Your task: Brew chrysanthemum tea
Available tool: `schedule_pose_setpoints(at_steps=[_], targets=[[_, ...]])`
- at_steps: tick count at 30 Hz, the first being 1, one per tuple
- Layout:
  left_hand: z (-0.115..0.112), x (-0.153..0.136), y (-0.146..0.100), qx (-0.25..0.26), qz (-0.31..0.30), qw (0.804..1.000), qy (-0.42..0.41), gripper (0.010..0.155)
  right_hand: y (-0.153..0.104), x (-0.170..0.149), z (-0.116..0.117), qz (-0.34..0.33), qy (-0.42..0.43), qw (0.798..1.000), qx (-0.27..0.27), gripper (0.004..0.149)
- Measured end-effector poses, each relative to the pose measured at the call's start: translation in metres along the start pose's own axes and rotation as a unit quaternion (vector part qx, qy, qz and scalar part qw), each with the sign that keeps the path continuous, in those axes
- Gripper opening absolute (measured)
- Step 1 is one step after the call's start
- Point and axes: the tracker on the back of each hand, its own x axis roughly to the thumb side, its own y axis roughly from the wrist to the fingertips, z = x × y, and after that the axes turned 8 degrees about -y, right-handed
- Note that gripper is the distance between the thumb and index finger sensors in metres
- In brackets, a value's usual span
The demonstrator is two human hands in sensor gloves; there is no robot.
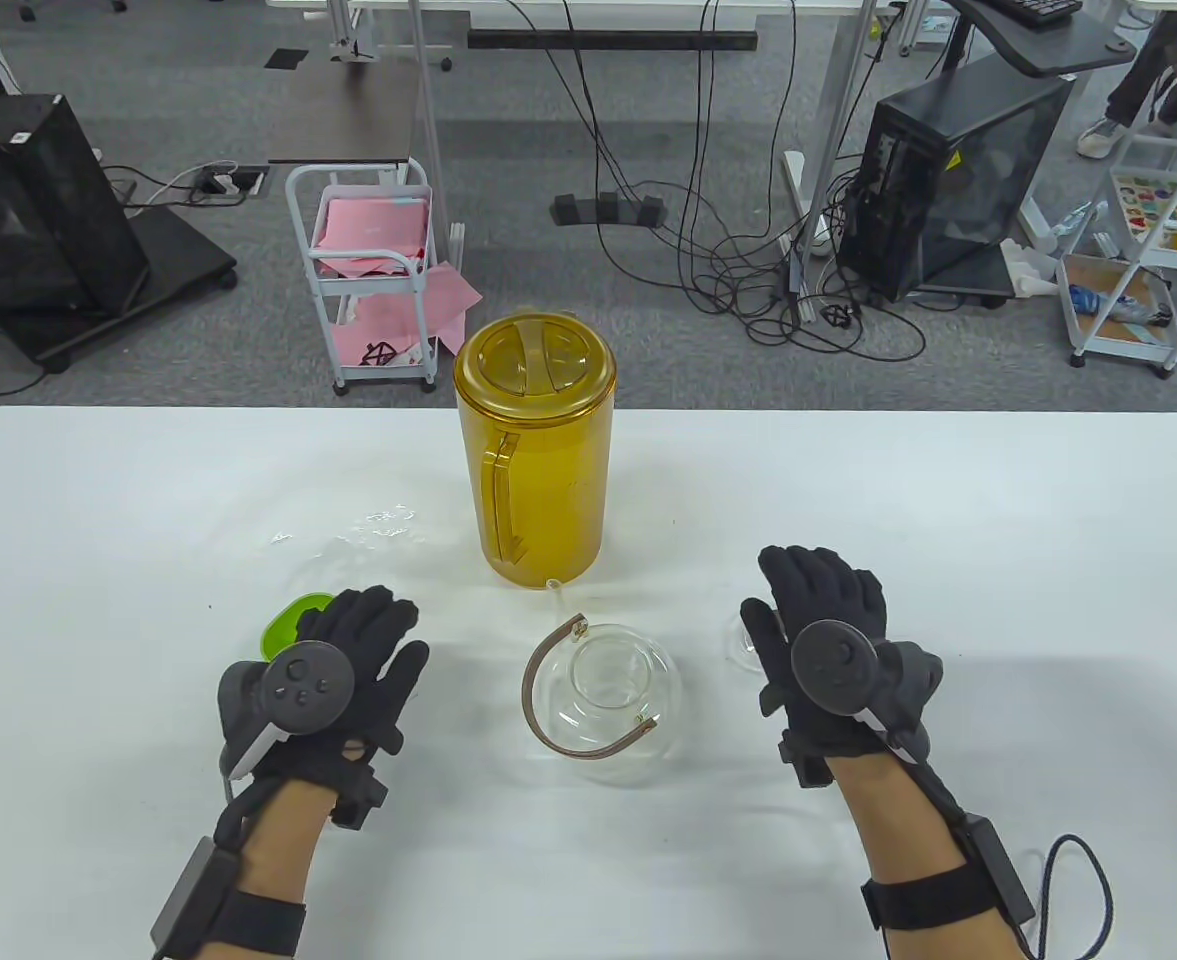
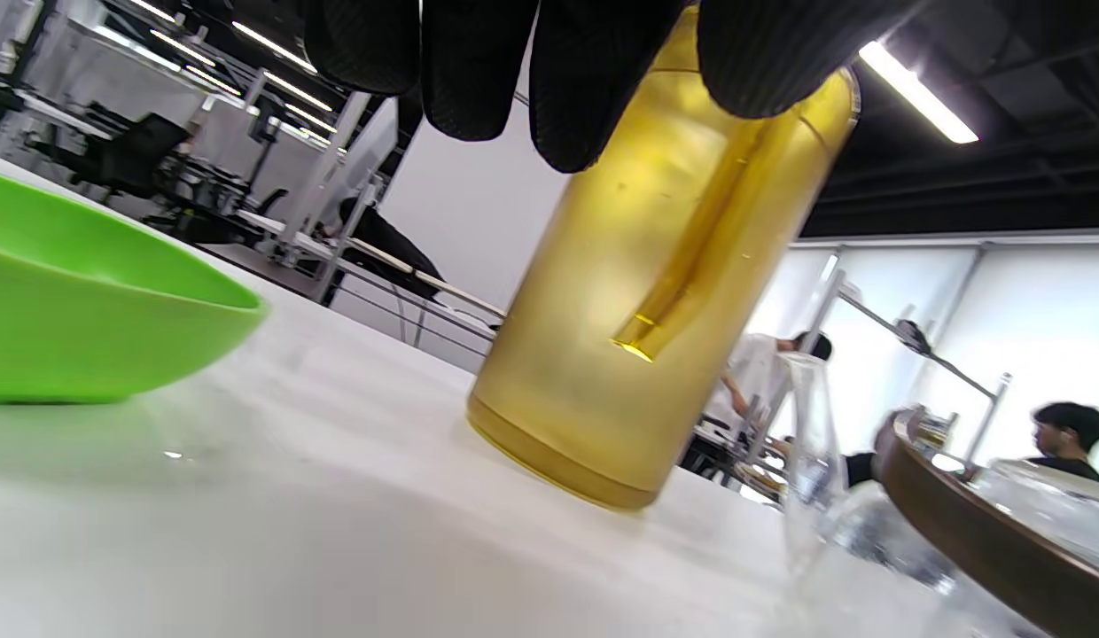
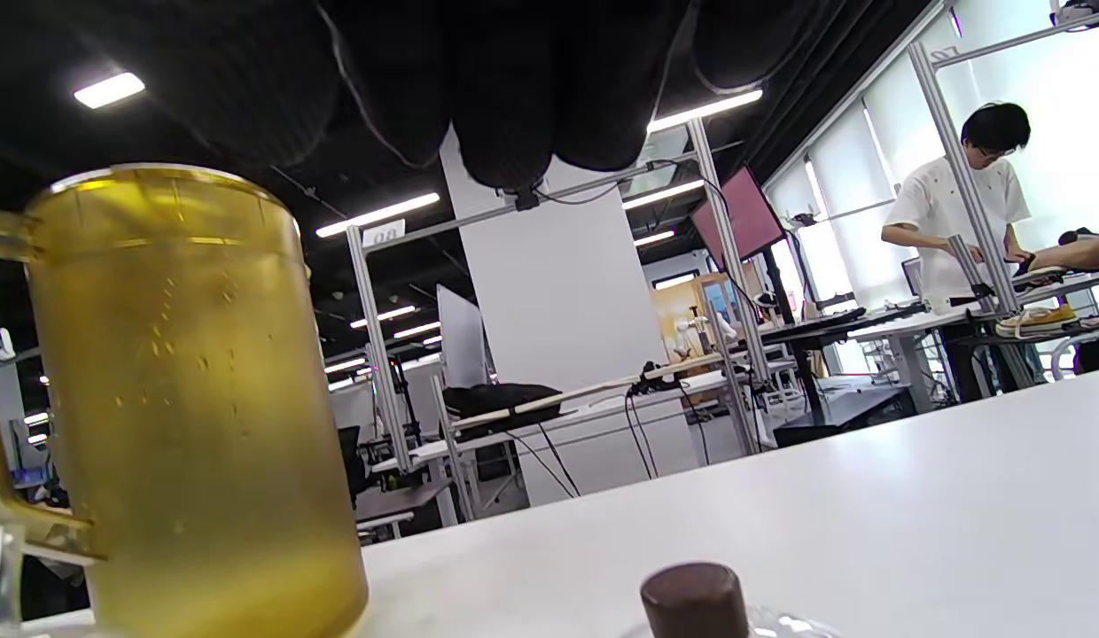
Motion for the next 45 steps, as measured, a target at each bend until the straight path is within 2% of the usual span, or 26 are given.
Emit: schedule_pose_setpoints(at_steps=[4,6,7,9,12,18,22,26,29,32,38,45], targets=[[0.022,-0.033,-0.002,0.078,0.108,0.991,0.011,0.061,-0.002,-0.002,-0.007,-0.002,0.008,1.0,-0.015,0.059],[0.033,-0.053,-0.004,0.102,0.166,0.981,0.002,0.062,-0.001,-0.006,-0.007,0.003,0.014,1.0,-0.013,0.059],[0.036,-0.063,-0.005,0.105,0.172,0.979,-0.014,0.062,-0.001,-0.006,-0.006,0.004,0.015,1.0,-0.01,0.059],[0.038,-0.079,-0.007,0.094,0.2,0.975,-0.031,0.064,0.0,-0.007,-0.004,0.004,0.013,1.0,-0.003,0.059],[0.039,-0.094,-0.007,0.094,0.237,0.967,-0.005,0.064,0.0,-0.006,0.001,0.003,0.01,1.0,0.006,0.059],[0.024,-0.105,0.003,0.044,0.301,0.952,0.04,0.063,0.001,-0.009,0.005,0.005,0.009,1.0,0.017,0.059],[0.018,-0.109,0.01,0.04,0.316,0.948,0.025,0.055,0.001,-0.009,0.004,0.003,0.009,1.0,0.02,0.059],[0.014,-0.108,0.011,0.031,0.305,0.952,0.005,0.043,0.001,-0.01,0.004,0.005,0.009,1.0,0.023,0.059],[0.009,-0.104,0.012,0.008,0.294,0.955,0.028,0.042,0.001,-0.013,0.002,0.011,0.012,1.0,0.022,0.059],[0.006,-0.092,0.014,0.003,0.259,0.965,0.051,0.043,0.002,-0.016,-0.001,0.017,0.016,1.0,0.017,0.059],[0.011,-0.034,0.01,0.023,0.144,0.987,0.063,0.044,0.004,-0.027,-0.005,0.036,0.025,0.999,0.013,0.059],[0.015,0.033,-0.005,0.043,0.022,0.997,0.064,0.043,0.006,-0.043,0.004,0.064,0.022,0.997,0.034,0.06]])
